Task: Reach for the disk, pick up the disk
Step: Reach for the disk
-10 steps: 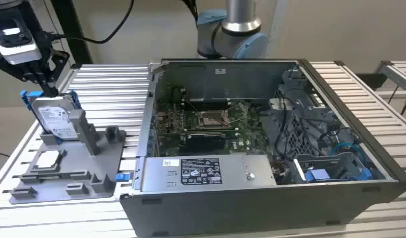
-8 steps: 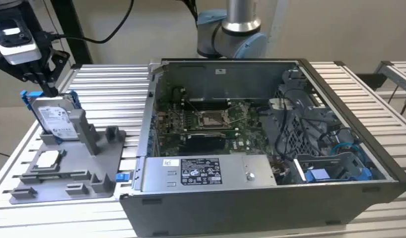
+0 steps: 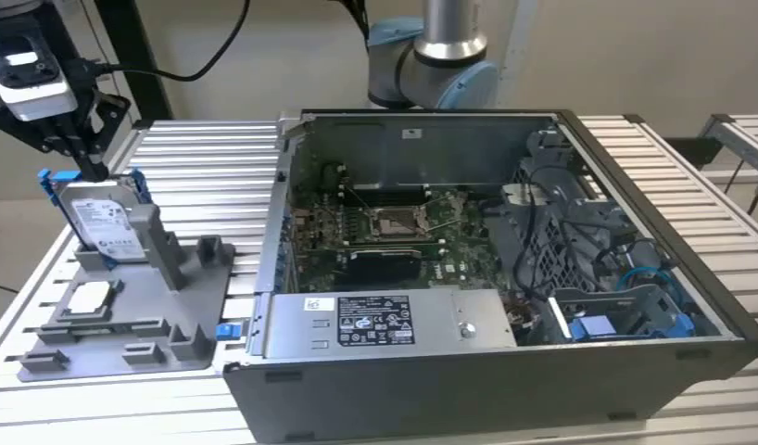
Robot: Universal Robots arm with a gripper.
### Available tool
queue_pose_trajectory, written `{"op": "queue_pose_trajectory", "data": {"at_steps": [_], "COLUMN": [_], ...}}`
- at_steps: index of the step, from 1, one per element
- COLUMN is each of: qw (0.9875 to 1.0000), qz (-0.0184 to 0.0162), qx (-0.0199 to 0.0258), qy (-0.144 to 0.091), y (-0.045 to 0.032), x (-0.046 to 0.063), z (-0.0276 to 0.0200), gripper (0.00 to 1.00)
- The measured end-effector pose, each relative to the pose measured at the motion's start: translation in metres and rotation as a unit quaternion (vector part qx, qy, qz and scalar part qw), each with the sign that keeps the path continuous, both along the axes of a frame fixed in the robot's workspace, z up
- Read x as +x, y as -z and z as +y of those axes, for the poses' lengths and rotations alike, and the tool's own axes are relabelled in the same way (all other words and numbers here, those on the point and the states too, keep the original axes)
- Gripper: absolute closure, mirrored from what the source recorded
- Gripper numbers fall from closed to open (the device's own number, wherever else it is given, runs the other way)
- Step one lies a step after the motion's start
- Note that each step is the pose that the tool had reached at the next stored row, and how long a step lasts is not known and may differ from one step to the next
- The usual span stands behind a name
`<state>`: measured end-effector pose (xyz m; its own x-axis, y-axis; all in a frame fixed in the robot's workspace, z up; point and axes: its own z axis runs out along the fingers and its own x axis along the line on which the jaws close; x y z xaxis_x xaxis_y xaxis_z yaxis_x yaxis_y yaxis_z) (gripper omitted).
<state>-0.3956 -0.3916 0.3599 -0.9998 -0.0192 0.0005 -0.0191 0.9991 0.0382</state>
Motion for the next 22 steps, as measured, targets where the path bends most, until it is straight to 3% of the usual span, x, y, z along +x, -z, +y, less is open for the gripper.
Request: {"op": "queue_pose_trajectory", "data": {"at_steps": [3,5,7,12,16,22], "qw": [1.0,1.0,1.0,1.0,1.0,1.0], "qz": [0.0,0.0001,0.0,0.0,0.0,0.0], "qx": [0.0,0.0,0.0,0.0,0.0,0.0], "qy": [0.0,0.0,0.0,0.0,0.0,0.0], "y": [0.0,0.0,0.0,0.0002,0.0006,0.0014], "x": [0.0,0.0,0.0,-0.002,-0.014,-0.039], "z": [0.0002,0.003,0.0093,0.0309,0.0395,0.0462], "gripper": [1.0,1.0,1.0,1.0,1.0,1.0]}}
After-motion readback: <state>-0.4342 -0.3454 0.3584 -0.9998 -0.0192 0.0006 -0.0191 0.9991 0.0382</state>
